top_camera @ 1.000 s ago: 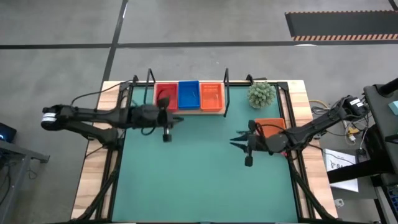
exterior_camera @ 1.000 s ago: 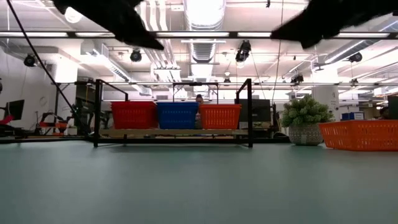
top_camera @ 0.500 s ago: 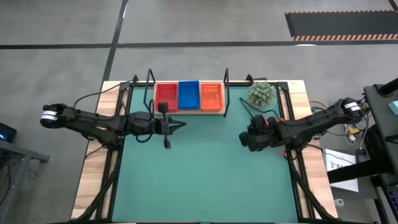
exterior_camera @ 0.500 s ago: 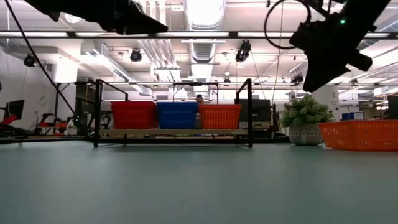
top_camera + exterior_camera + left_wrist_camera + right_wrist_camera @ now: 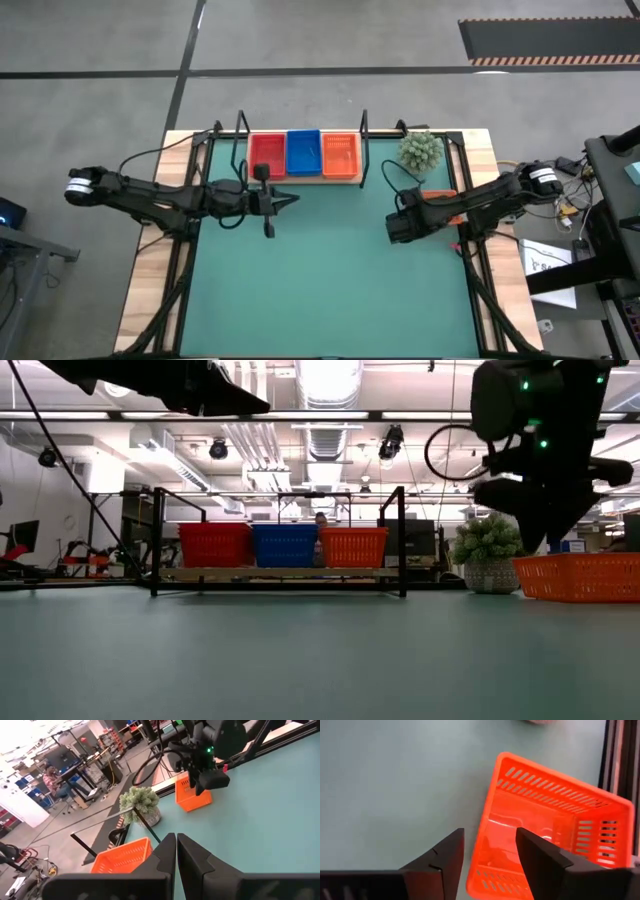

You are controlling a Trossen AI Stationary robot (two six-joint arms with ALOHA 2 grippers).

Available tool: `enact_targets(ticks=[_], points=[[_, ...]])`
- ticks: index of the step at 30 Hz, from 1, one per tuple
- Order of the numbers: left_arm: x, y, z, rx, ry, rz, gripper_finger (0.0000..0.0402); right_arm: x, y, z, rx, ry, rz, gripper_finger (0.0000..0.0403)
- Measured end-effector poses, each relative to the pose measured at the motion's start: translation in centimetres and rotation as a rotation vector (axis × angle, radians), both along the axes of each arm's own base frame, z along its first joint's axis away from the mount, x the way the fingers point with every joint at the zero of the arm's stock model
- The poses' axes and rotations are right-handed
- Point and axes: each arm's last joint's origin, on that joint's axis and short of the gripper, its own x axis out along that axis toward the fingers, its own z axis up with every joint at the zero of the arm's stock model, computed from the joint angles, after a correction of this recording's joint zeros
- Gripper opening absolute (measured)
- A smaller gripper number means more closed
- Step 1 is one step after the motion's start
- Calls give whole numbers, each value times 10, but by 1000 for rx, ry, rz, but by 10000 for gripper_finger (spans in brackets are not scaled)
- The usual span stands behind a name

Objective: Stack baskets on shelf by color
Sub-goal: Stack the orange bin on top of the orange bin on the shelf

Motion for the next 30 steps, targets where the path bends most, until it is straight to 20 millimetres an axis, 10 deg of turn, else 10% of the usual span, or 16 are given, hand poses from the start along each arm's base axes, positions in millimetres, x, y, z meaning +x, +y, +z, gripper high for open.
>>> enact_targets(ticks=[21, 30], points=[[0, 0, 1, -2, -12, -1, 0, 9, -2, -46, -8, -76, -19, 69], [0, 0, 4, 20, -37, -4, 0, 21, 28, -25, 217, -100, 119, 9]])
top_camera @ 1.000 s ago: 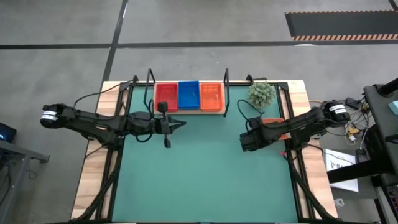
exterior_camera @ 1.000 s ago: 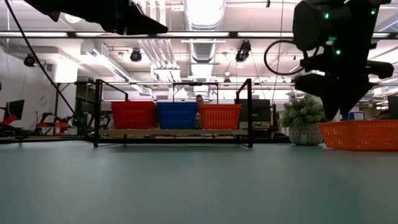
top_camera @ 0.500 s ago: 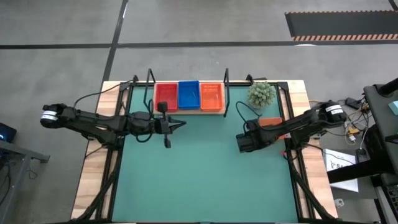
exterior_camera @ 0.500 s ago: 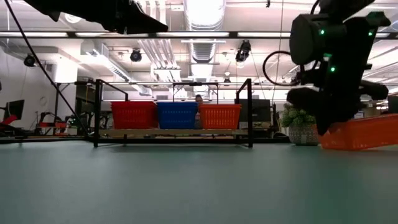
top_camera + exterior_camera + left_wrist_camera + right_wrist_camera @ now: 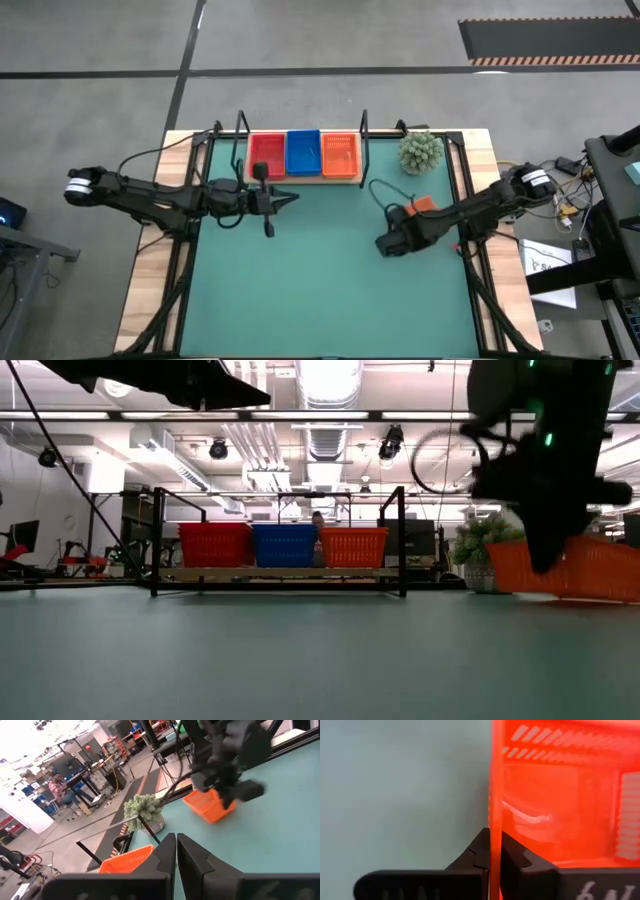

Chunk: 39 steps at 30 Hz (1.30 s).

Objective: Stack baskets on shelf by color
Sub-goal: Stack the orange bin on top of the orange bin on the shelf

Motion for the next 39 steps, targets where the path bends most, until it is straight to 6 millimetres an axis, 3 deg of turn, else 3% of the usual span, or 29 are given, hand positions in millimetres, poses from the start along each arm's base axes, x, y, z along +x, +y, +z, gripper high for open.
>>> enact_targets(ticks=[5, 11, 16, 19, 23, 29, 34, 39], points=[[-6, 0, 7, -1, -37, 0, 0, 19, 39, 39, 70, -89, 381, 9], [-25, 2, 7, -1, -77, 0, 0, 41, 80, 92, -4, -237, 766, 8], [-41, 3, 11, -4, -127, 0, 0, 61, 93, 126, -237, -278, 1018, 8], [-47, 3, 11, 1, -143, 0, 0, 78, 89, 137, -360, -226, 1162, 8], [-53, 3, 10, 22, -155, -1, 0, 103, 64, 144, -439, -146, 1265, 8], [-59, 4, 14, 23, -193, -1, 0, 130, -1, 152, -461, -62, 1328, 8], [-59, 4, 14, 24, -191, -2, 0, 137, -70, 151, -401, -50, 1303, 8], [-58, 3, 13, 25, -184, -3, 0, 131, -129, 148, -344, -67, 1229, 8]])
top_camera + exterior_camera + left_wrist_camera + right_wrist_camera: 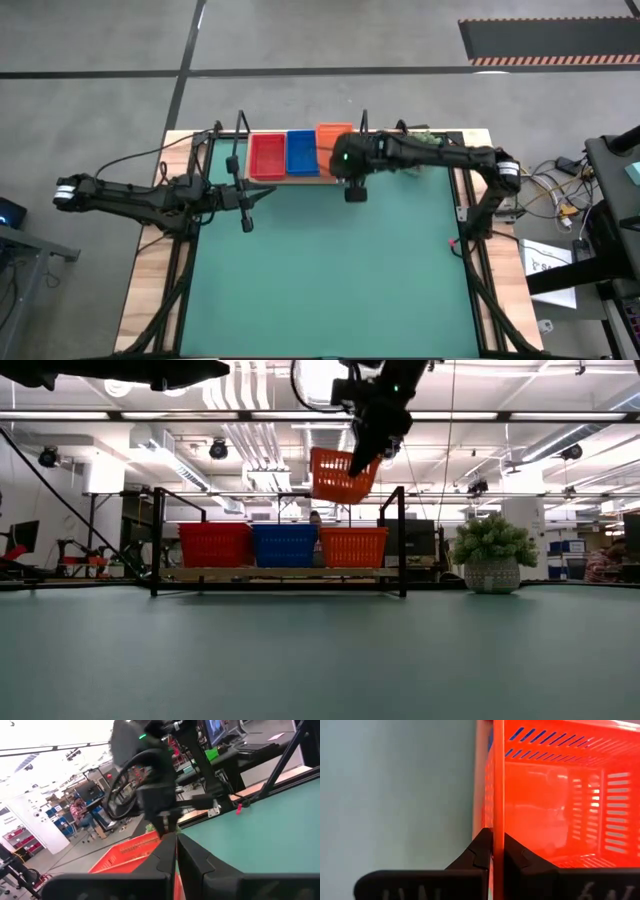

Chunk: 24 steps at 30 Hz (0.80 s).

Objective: Stack baskets on shelf by color
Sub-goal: Stack the orange bin on top of the orange bin on the shelf

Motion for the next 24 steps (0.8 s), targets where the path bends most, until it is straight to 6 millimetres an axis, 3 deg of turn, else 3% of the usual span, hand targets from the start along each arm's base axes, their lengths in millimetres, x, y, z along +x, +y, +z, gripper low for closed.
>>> enact_targets(ticks=[4, 8, 17, 24], points=[[0, 0, 0, 0, -3, 0, 0, -8, -32, -3, 76, -8, -14, 8], [0, 0, 0, -2, -2, -1, 0, -8, -51, -10, 123, -6, -28, 8], [2, 0, -2, -3, 12, -1, 0, 4, -63, -46, 82, 123, -66, 8], [2, 0, -2, -3, 9, -1, 0, 8, -66, -60, 97, 167, -80, 8]])
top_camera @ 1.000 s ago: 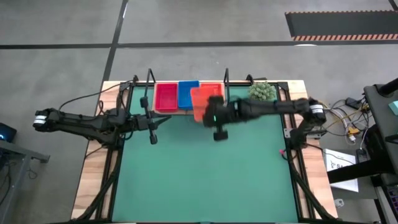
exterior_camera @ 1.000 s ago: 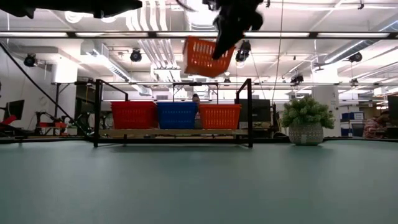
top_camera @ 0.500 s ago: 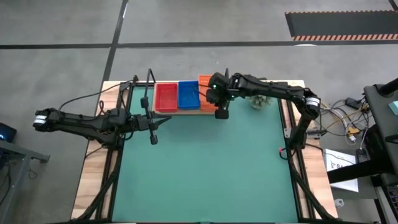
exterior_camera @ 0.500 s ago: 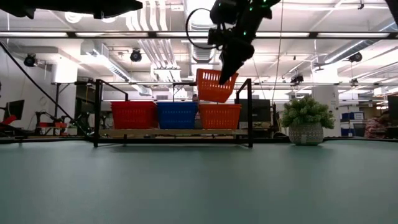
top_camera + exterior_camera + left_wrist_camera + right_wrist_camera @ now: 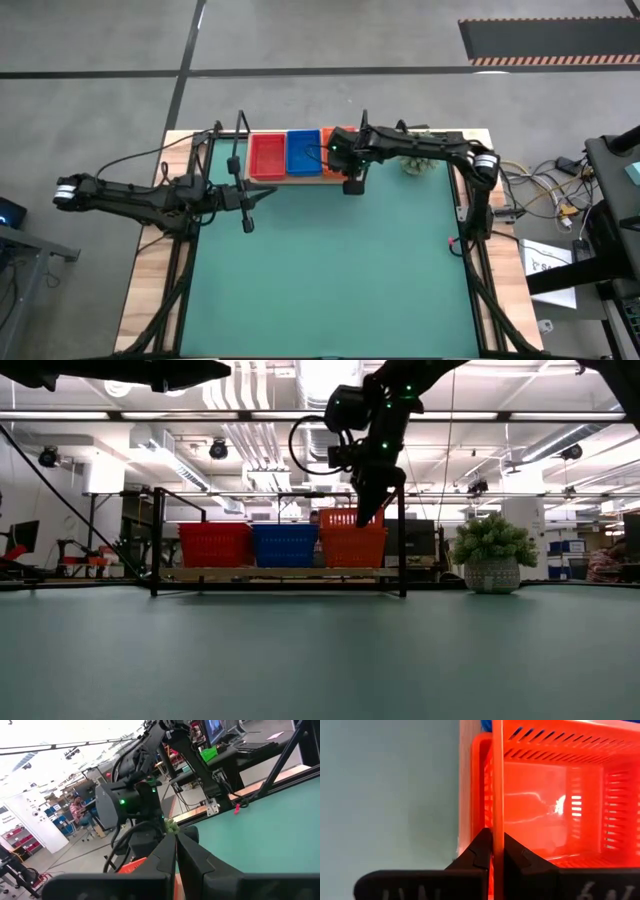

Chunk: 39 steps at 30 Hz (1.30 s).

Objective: Stack baskets on shelf by color
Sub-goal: Stack the orange bin on top of the orange bin on the shelf, then adjust the orange bins on the shelf

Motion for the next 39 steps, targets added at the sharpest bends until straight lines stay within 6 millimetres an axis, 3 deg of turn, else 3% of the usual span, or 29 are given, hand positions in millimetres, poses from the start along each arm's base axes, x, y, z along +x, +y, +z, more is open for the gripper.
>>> enact_targets(ticks=[9, 18, 27, 33, 39], points=[[0, 0, 0, 0, 1, 0, 0, 2, 0, -5, 21, 4, -33, 15], [0, 0, 0, -1, 1, 1, 0, -3, 1, 0, 39, 23, -54, 80], [0, 0, -1, 0, 2, 1, 0, -3, 2, 30, 48, 7, -90, 117], [0, 0, -1, 0, 3, 0, 0, -1, 7, 43, 43, -3, -70, 121], [0, 0, -1, 0, 4, 0, 0, 1, 11, 46, 40, -17, -52, 91]])
